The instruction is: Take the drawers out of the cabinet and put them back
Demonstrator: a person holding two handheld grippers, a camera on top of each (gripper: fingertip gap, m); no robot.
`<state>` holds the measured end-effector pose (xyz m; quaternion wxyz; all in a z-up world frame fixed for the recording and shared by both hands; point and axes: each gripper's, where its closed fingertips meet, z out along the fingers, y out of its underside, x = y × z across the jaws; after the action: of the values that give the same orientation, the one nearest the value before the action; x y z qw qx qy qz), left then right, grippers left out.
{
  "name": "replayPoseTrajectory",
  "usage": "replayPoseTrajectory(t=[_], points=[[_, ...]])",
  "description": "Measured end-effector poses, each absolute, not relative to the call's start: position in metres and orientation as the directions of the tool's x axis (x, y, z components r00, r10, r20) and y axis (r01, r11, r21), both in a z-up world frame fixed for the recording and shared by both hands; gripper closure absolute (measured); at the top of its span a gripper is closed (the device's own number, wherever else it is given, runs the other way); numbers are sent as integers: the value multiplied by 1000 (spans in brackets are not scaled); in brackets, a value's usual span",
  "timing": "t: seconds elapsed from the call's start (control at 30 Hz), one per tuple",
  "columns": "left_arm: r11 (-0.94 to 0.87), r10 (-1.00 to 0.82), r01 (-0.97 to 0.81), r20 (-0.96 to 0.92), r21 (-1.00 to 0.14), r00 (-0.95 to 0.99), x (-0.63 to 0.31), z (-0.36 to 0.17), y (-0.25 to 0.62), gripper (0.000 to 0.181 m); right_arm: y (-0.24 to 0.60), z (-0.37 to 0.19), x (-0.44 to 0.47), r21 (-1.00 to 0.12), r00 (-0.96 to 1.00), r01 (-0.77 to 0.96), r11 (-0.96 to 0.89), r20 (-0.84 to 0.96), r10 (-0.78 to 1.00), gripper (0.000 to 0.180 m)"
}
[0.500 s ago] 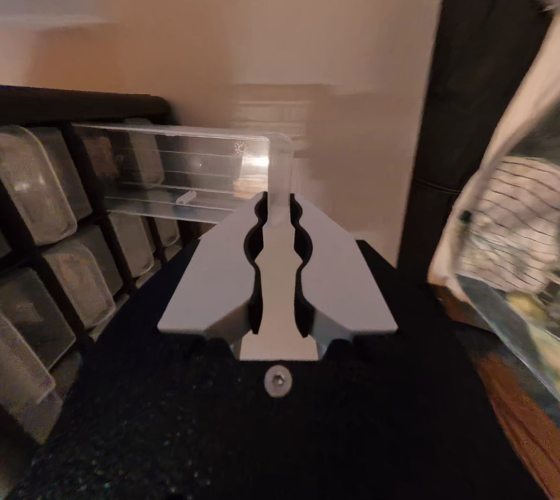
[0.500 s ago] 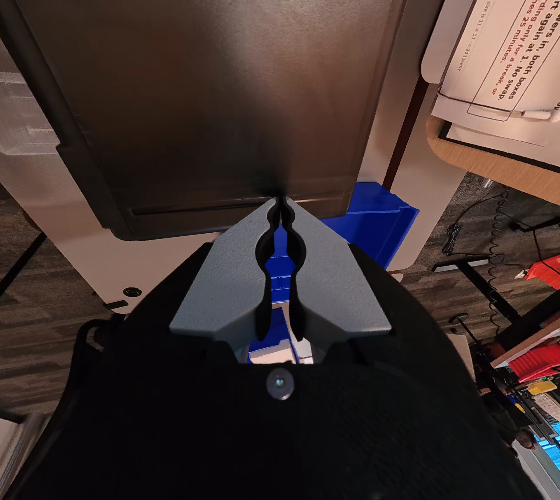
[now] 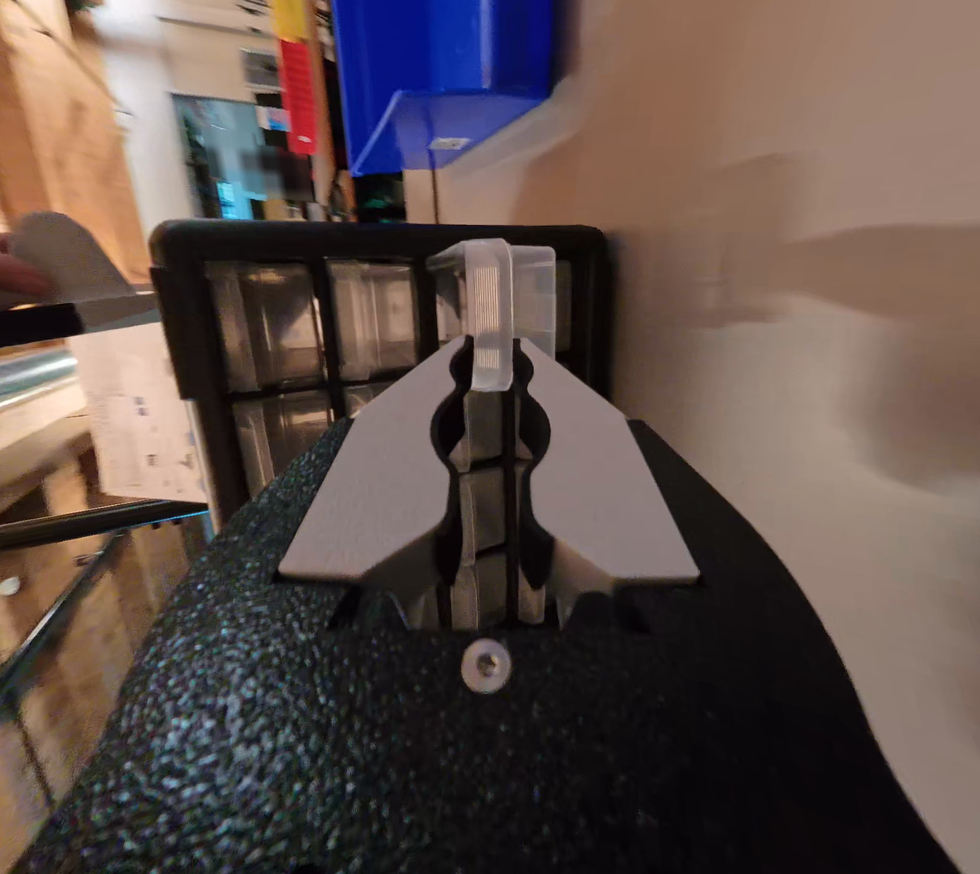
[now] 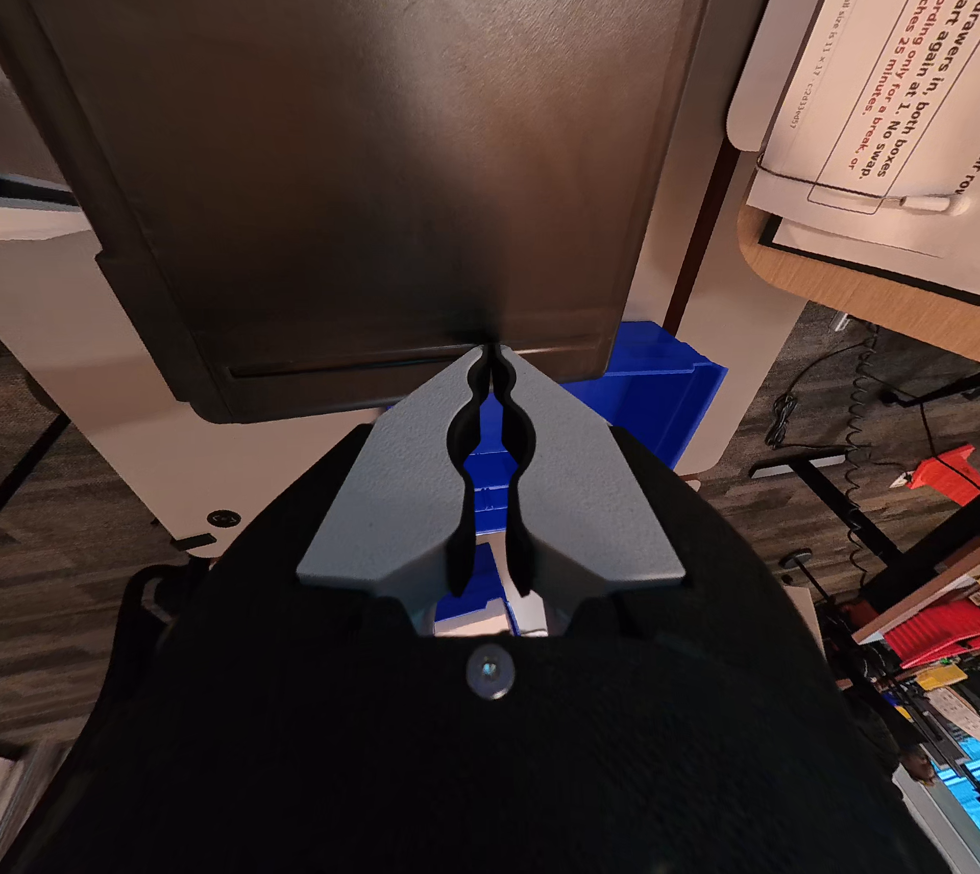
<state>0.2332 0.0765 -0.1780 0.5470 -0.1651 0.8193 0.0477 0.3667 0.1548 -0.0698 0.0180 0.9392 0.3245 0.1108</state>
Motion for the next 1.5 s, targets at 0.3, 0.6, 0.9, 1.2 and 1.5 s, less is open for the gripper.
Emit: replayPoseTrajectory(t=[0.3, 0.6, 0.9, 1.2, 1.5], points=[[952, -209, -260, -964, -162, -163, 241, -178, 85, 173, 155, -70, 367, 106, 776, 591, -799, 194, 600, 180], [952, -164, -275, -982, -132, -96, 261, -180, 99, 174, 155, -70, 367, 119, 774, 589, -799, 200, 600, 180], [950, -75, -310, -994, -48, -75, 283, -181, 117, 174, 155, -70, 367, 120, 774, 590, -798, 199, 602, 180], [952, -69, -301, -997, -53, -40, 282, -181, 116, 174, 155, -70, 367, 117, 772, 590, -799, 209, 601, 180], [924, -331, -221, -942, -311, -57, 241, -184, 106, 165, 155, -70, 368, 115, 766, 592, -798, 227, 601, 180]])
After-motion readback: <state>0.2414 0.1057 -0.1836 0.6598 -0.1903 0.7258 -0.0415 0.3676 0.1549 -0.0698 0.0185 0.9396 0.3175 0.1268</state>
